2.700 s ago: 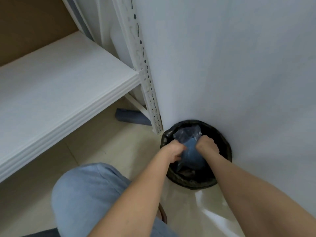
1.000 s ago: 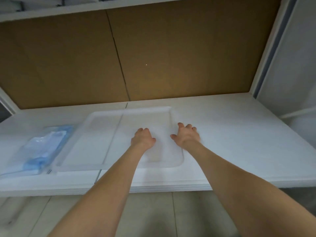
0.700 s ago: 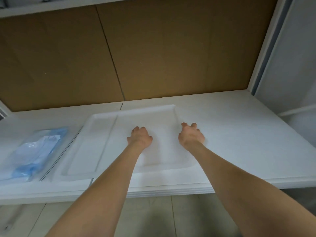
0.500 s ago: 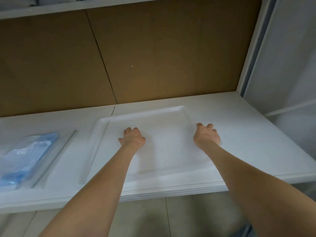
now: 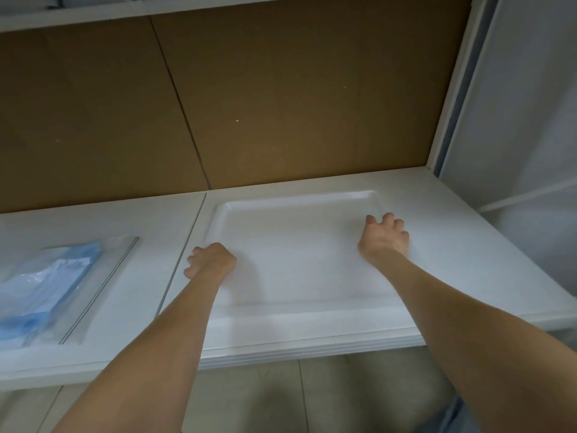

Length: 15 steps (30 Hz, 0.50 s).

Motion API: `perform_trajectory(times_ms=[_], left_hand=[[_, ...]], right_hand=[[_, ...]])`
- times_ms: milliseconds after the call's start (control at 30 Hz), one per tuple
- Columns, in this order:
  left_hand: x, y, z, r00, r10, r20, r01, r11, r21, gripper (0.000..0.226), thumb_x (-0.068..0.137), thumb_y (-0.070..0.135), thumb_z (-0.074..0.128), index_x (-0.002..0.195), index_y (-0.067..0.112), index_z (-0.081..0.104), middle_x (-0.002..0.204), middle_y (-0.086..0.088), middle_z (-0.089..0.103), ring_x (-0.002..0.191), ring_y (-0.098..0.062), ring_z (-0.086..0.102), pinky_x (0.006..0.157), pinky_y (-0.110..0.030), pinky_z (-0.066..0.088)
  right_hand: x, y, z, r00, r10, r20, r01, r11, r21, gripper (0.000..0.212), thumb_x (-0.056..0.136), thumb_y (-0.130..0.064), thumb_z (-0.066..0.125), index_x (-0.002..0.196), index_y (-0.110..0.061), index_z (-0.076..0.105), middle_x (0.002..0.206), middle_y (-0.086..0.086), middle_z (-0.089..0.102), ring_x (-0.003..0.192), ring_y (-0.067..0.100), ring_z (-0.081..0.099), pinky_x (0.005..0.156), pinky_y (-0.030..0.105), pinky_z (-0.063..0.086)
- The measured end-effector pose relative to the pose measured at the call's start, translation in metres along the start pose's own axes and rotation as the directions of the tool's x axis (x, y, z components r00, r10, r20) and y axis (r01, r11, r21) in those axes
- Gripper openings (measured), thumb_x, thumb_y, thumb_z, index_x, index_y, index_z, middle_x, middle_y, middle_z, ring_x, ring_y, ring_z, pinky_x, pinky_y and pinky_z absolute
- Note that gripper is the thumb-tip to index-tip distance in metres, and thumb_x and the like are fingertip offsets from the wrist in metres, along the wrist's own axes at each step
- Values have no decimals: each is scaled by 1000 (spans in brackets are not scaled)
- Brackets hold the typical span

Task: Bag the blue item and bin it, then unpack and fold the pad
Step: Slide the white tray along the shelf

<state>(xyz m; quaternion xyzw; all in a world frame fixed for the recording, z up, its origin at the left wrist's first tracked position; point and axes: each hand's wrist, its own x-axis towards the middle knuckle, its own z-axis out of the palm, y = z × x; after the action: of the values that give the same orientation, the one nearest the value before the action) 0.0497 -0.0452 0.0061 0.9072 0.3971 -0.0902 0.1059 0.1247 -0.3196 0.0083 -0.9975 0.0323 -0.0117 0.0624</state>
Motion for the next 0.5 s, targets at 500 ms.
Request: perform_trajectory(times_ms=[500], left_hand=[[10,-84,-41,981,45,-190,-41,999,25,43,93,20,46,134,8,44,138,-12,37,126,-27,40,96,-36,41]], right_hand=[[-55,-188,7,869,-492,59,469,855,222,57,98,-29,36,152,-24,17,157,9,15,147,32,5,115,40,20]])
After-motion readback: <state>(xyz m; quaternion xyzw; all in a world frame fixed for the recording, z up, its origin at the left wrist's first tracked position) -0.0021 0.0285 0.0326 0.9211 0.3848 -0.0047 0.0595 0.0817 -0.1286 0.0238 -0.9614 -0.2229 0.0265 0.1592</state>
